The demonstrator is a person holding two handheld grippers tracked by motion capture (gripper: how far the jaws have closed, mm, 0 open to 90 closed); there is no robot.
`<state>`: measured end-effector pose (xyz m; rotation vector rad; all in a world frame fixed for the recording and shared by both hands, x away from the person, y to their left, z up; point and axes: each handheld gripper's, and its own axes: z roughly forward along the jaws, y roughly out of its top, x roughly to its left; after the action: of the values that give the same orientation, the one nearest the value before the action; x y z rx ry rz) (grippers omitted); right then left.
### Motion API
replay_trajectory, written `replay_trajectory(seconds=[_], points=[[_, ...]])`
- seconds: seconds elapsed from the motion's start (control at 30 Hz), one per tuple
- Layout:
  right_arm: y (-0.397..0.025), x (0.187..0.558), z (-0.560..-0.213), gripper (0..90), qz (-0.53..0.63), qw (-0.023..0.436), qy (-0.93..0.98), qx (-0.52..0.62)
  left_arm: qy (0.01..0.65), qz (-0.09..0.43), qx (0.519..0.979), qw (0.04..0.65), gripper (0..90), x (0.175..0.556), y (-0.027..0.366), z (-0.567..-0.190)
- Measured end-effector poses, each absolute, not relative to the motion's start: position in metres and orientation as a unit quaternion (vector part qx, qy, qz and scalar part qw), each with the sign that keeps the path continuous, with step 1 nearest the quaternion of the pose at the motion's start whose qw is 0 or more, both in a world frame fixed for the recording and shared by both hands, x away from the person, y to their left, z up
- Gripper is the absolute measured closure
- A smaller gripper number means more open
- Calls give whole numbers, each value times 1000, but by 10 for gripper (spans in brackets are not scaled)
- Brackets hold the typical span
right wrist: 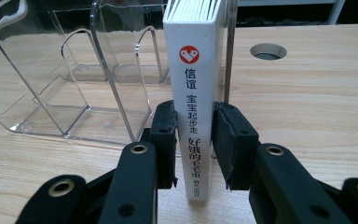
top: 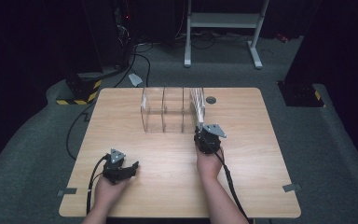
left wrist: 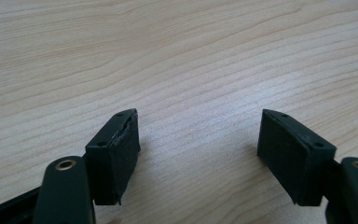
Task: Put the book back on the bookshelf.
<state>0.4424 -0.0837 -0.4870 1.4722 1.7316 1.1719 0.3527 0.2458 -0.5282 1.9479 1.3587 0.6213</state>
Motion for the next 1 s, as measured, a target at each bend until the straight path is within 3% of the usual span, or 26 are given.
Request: replay_trajectory(seconds=[0.6, 1.0], points=[[-82, 445, -486, 694, 436, 292, 647, 553, 521, 238, 748, 336, 293, 353, 246, -528], [-88, 438, -477, 464, 450, 283, 656, 536, 521, 238, 748, 336, 293, 353, 246, -528]])
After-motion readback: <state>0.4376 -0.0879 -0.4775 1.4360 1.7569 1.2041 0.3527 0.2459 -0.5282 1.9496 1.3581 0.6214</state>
